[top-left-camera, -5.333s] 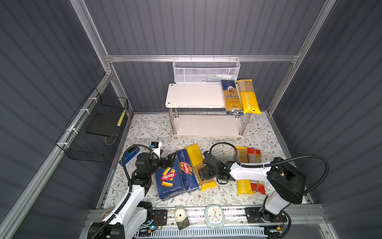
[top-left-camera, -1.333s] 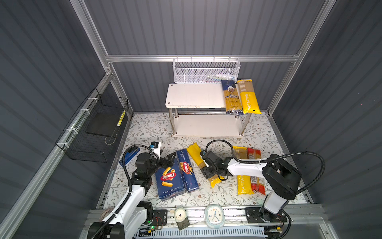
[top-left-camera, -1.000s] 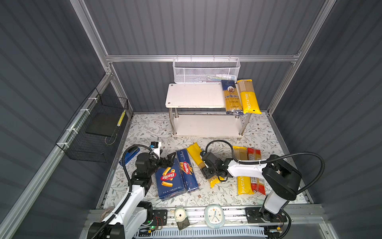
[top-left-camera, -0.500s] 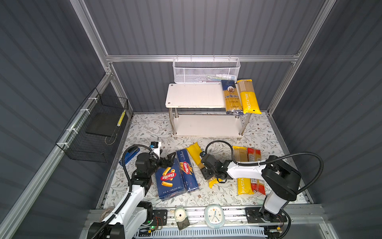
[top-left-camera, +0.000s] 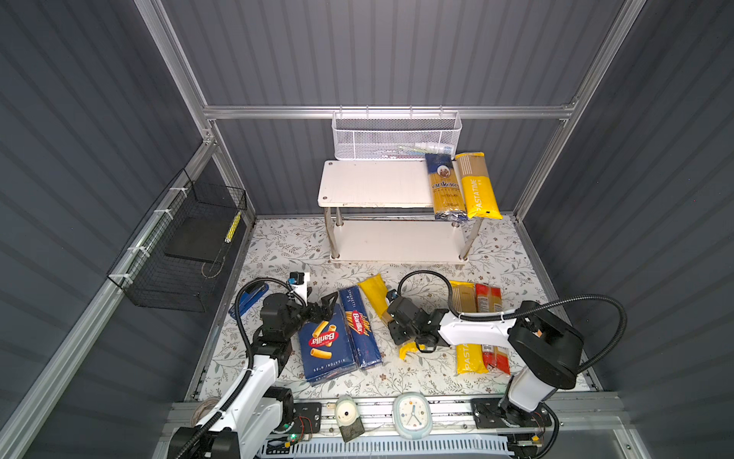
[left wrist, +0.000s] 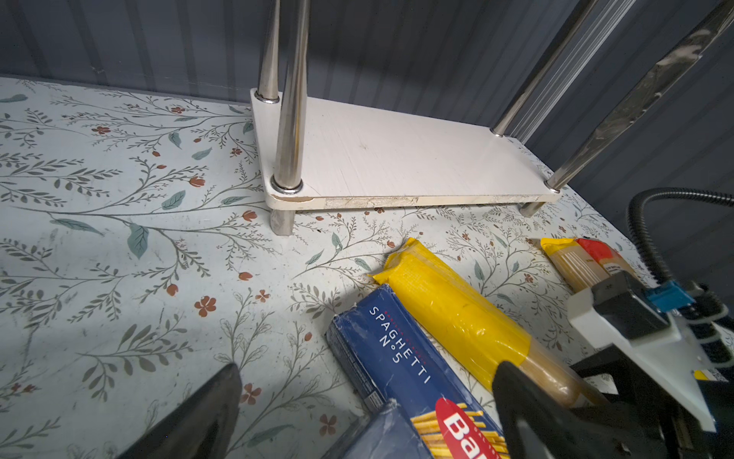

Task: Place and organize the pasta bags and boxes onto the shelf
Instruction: 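Close the right gripper on the yellow-and-clear spaghetti bag and lift, then raise the held spaghetti bag upright and carry it toward the upper shelf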

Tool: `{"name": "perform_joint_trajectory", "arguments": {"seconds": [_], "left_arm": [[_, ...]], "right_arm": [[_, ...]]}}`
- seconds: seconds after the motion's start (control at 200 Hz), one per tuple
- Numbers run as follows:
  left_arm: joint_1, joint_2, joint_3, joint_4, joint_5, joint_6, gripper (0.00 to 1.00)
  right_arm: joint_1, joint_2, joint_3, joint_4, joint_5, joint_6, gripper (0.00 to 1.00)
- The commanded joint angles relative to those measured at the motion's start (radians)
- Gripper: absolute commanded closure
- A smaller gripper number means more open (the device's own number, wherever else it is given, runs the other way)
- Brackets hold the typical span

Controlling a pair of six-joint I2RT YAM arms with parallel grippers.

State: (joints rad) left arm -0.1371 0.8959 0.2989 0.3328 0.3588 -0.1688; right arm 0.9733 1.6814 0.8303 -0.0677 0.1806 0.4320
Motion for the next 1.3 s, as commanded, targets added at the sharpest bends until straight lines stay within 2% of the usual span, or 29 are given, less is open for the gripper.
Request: {"name": "perform_joint_trajectory", "arguments": {"seconds": [0.0,0.125,0.505,0.935,1.295], "left_arm": [[-0.006,-0.006,0.002,-0.008,-0.004,-0.006,0.00],[-0.006,-0.005,0.002,-0.009,-0.004,-0.006,0.01],[-0.006,-0.012,-0.002,-0.007,-0.004,-0.006,0.00],[-0.006,-0.018,-0.004,-0.006,-0.003,-0.007,0.00],[-0.006,-0.013,-0.003,-0.006,-0.003,-0.006,0.00]], "right_arm": [[0.011,-0.015,-0.038,-0.036,-0.023,0.041,0.66],[0.011,-0.064,-0.061,0.006,-0.016,0.078,0.75],[0.011,-0.260,-0.144,0.086,0.018,0.130,0.90],[0.010,-0.434,-0.122,0.040,0.059,0.099,0.95],[0.010,-0.495,0.008,-0.117,0.095,0.044,0.96]]}}
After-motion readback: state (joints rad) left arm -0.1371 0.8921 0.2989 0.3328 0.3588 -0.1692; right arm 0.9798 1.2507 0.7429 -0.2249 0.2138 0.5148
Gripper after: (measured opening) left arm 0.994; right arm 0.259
